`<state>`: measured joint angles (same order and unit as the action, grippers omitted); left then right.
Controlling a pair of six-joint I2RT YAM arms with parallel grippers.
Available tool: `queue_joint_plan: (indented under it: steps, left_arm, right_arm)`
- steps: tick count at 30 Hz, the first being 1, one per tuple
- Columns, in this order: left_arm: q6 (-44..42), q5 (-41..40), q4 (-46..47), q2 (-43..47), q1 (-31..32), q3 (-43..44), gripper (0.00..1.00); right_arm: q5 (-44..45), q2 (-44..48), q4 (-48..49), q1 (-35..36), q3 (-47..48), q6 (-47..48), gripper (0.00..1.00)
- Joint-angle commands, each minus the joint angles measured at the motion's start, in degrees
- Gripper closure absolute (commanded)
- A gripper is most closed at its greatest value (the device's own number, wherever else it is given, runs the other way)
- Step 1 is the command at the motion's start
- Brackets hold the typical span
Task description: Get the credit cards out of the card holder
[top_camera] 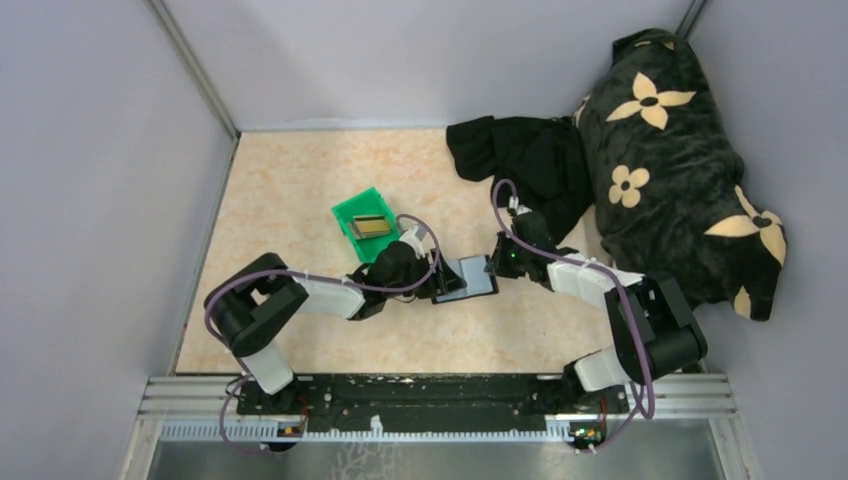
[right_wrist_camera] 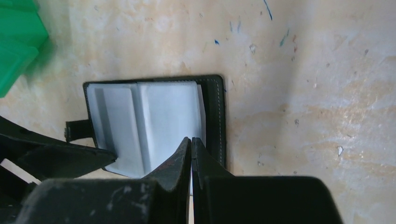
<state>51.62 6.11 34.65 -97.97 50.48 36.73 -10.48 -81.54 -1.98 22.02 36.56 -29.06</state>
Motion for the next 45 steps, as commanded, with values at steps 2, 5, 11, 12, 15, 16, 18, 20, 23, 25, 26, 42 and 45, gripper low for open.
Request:
queue_joint_plan:
  steps: [2, 5, 11, 12, 15, 16, 18, 20, 23, 25, 26, 42, 45]
  left_arm:
    - [-1.2, -0.6, -1.6, 1.4, 0.3, 1.1, 0.33]
    - [-2.4, -2.2, -4.8, 3.8, 0.3, 1.2, 0.33]
    - [-2.2, -6.4, -8.3, 7.5, 0.2, -0.9, 0.32]
    - [-2.3, -7.2, -8.9, 7.8, 0.2, -1.1, 0.32]
    - [-2.0, -8.3, -10.0, 7.7, 0.3, -1.3, 0.33]
    - [-1.8, -8.4, -10.0, 7.4, 0.3, -1.3, 0.32]
    - [-1.3, -8.5, -10.4, 6.6, 0.2, -1.3, 0.32]
    - [-0.8, -9.2, -11.3, 6.0, 0.3, -1.2, 0.32]
    - [-0.6, -9.9, -12.4, 5.0, 0.2, -0.7, 0.32]
    - [-0.6, -9.6, -12.3, 4.4, 0.3, -0.4, 0.32]
    - [-0.6, -9.3, -12.0, 4.0, 0.3, -0.2, 0.32]
    - [-1.6, -4.5, -10.8, 2.3, 0.2, 3.4, 0.32]
    - [-2.1, -6.2, -12.5, 4.6, 0.3, 2.7, 0.32]
  right_arm:
    - [-0.9, -0.7, 3.9, 0.5, -1.6, 0.4, 1.0]
    - [-1.2, -1.4, 4.7, 0.5, -2.0, 0.0, 1.0]
    - [-0.9, -1.8, 5.1, 0.5, -3.4, -0.1, 1.0]
    - [-0.9, -2.0, 5.1, 0.5, -3.6, 0.0, 1.0]
    - [-0.9, -2.1, 5.5, 0.4, -4.0, -0.1, 1.0]
    - [-1.0, -2.2, 5.6, 0.5, -4.0, -0.1, 1.0]
    - [-1.0, -2.3, 5.6, 0.4, -4.0, -0.2, 1.0]
    - [-0.9, -2.1, 5.5, 0.4, -4.0, -0.2, 1.0]
    - [-0.8, -2.0, 5.4, 0.5, -4.0, -0.1, 1.0]
    - [-0.7, -2.0, 5.4, 0.4, -4.0, -0.1, 1.0]
    - [-0.5, -2.0, 5.4, 0.5, -4.0, 0.0, 1.0]
    - [-0.7, -2.6, 6.6, 0.5, -5.7, -0.5, 1.0]
    - [-0.6, -2.7, 6.6, 0.4, -5.6, -0.3, 1.0]
